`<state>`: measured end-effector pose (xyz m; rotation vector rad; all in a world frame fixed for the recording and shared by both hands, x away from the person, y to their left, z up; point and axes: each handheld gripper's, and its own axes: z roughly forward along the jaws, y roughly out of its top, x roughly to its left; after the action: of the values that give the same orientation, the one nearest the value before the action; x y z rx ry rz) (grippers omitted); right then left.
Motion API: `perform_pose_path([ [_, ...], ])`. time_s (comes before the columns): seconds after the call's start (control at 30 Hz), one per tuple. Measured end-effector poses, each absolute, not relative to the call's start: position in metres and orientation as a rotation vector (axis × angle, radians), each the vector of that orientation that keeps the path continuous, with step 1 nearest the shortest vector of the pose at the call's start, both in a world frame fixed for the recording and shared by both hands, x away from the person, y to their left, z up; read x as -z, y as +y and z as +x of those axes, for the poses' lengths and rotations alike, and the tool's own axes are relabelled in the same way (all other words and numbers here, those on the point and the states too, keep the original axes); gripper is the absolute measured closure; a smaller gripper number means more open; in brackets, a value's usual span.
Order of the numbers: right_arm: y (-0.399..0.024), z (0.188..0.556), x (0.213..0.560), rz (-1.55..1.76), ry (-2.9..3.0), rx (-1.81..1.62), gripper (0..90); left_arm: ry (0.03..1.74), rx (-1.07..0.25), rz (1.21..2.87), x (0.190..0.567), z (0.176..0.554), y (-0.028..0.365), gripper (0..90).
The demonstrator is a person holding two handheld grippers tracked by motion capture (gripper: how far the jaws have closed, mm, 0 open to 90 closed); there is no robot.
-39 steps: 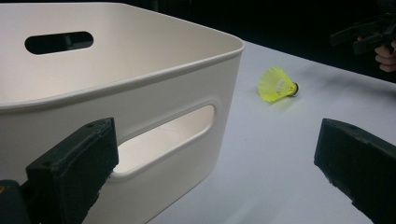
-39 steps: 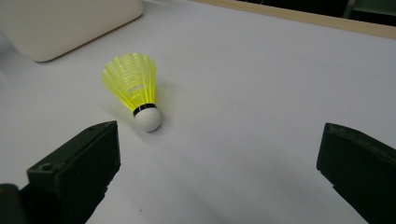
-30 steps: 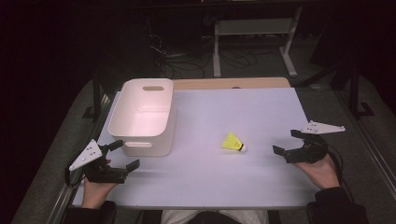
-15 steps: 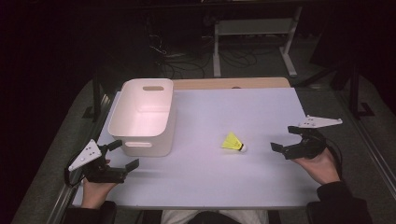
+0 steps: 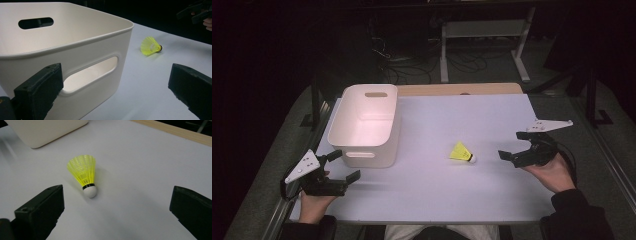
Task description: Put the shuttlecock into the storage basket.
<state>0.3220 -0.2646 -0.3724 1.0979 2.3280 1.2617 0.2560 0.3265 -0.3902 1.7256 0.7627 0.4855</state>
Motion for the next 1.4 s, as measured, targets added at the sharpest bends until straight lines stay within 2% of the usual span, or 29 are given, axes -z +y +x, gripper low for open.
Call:
perform_pose_path([
  [1.4,-0.227,0.347,0.345,0.958,2.474,-1.169,0.0,0.761,-0.482,1.725,0.390,0.256,0.326,0.0],
])
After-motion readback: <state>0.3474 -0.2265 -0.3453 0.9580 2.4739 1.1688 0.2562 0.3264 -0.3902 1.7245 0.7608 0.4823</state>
